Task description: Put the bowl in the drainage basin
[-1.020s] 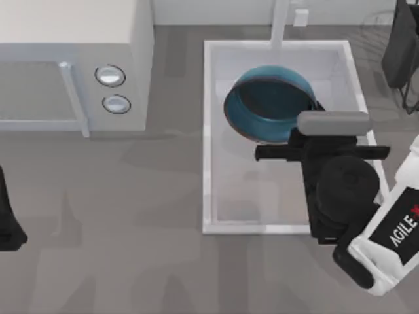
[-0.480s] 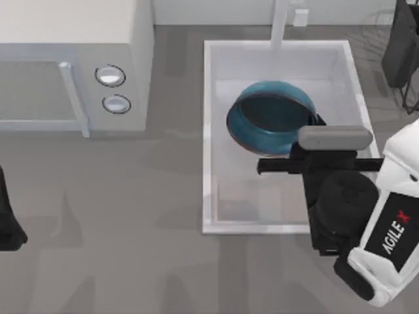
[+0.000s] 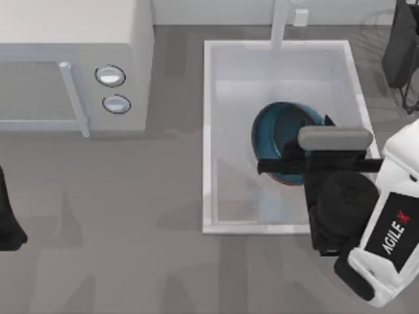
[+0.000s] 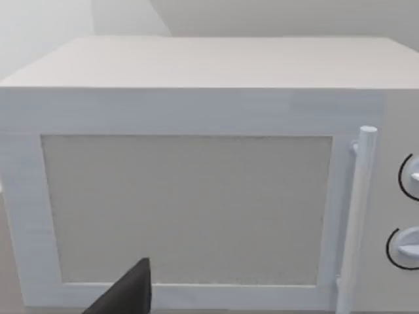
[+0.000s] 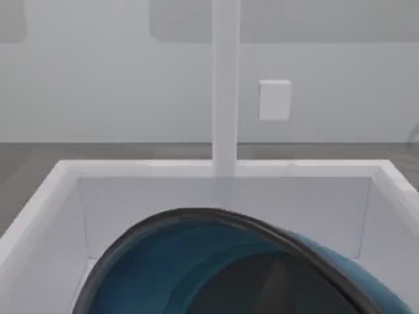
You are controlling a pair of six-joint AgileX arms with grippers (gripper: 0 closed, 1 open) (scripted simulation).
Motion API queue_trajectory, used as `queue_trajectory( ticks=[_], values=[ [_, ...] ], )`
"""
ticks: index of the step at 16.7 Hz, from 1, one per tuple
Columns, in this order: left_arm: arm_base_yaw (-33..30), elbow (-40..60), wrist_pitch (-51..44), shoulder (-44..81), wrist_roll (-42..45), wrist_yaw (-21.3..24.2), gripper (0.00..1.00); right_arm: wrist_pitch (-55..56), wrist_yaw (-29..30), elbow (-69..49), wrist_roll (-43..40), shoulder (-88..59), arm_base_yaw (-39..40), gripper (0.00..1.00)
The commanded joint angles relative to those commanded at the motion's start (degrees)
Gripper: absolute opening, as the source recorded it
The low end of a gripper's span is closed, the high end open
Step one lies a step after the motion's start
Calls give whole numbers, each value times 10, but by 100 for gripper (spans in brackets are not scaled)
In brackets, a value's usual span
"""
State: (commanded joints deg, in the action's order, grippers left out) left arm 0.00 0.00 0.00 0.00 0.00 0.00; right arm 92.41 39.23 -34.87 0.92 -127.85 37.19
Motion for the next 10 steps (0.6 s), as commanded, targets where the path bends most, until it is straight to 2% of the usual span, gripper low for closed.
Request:
queue_trajectory(
  ticks=[4,10],
  values=[
    [0,0,0,0,0,0,100,0,0,0,0,0,0,98],
    [0,0,0,0,0,0,100,0,0,0,0,0,0,100]
  ],
)
